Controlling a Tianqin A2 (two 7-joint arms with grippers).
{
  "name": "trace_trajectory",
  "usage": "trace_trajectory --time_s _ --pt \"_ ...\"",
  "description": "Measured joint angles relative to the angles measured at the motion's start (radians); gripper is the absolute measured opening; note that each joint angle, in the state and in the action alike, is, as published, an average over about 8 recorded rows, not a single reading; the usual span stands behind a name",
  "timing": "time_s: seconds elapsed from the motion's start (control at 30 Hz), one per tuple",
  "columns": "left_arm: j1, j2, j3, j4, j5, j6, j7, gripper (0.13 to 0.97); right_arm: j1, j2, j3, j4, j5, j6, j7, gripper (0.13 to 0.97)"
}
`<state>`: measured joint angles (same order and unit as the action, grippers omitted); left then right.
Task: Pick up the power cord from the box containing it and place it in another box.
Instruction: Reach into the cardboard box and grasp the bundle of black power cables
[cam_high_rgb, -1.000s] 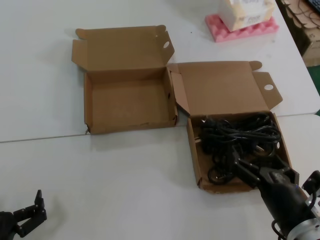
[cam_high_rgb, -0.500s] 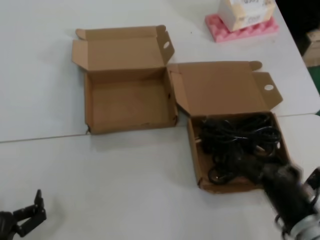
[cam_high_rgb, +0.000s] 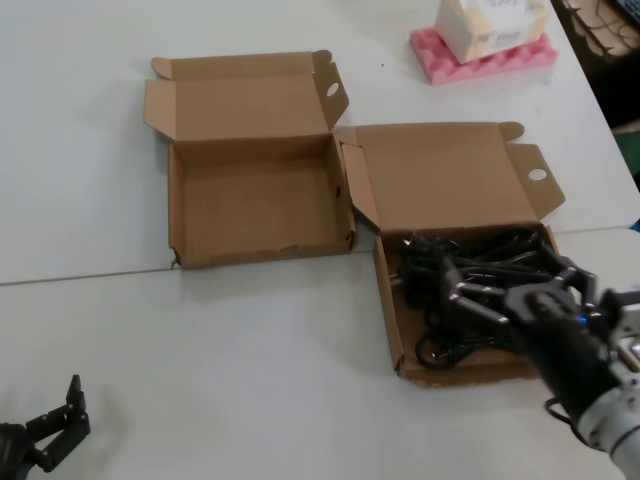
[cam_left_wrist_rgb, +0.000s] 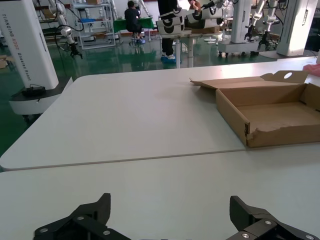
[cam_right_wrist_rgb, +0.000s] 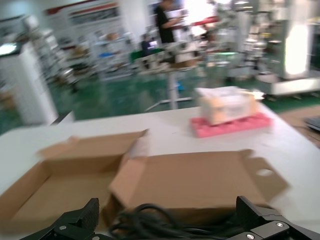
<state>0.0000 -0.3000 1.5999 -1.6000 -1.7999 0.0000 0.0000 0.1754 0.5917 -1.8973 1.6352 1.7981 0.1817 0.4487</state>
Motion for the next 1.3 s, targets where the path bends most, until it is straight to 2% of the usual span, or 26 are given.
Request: trace_trajectory --time_s 0.17,0.37,0.6,0.67,0.93,1.07,1.3 --pt "0.000 0.000 0.000 0.000 0.000 0.000 0.000 0.850 0.070 0.030 -0.079 -0.044 -0.112 -0.074 0.000 0.966" --pt "0.000 0.000 0.000 0.000 0.000 0.000 0.000 0.770 0.117 -0.001 -0.075 -0.101 -0.334 -0.202 0.000 0.965" --pt "0.000 0.000 0.000 0.000 0.000 0.000 0.000 0.601 0.175 -0.033 -0.081 -0.188 -0.502 -0.241 0.000 0.956" --pt "0.000 0.000 0.000 0.000 0.000 0.000 0.000 0.577 0.186 -0.032 -0.090 -0.205 -0.526 -0.235 0.000 0.943" --pt "0.000 0.000 0.000 0.000 0.000 0.000 0.000 0.376 0.209 -0.017 -0.124 -0.240 -0.565 -0.199 0.000 0.880" --pt "0.000 0.000 0.000 0.000 0.000 0.000 0.000 0.376 0.216 -0.008 -0.139 -0.252 -0.568 -0.183 0.000 0.820" --pt "0.000 0.000 0.000 0.000 0.000 0.000 0.000 0.258 0.229 0.005 -0.161 -0.273 -0.567 -0.164 0.000 0.767"
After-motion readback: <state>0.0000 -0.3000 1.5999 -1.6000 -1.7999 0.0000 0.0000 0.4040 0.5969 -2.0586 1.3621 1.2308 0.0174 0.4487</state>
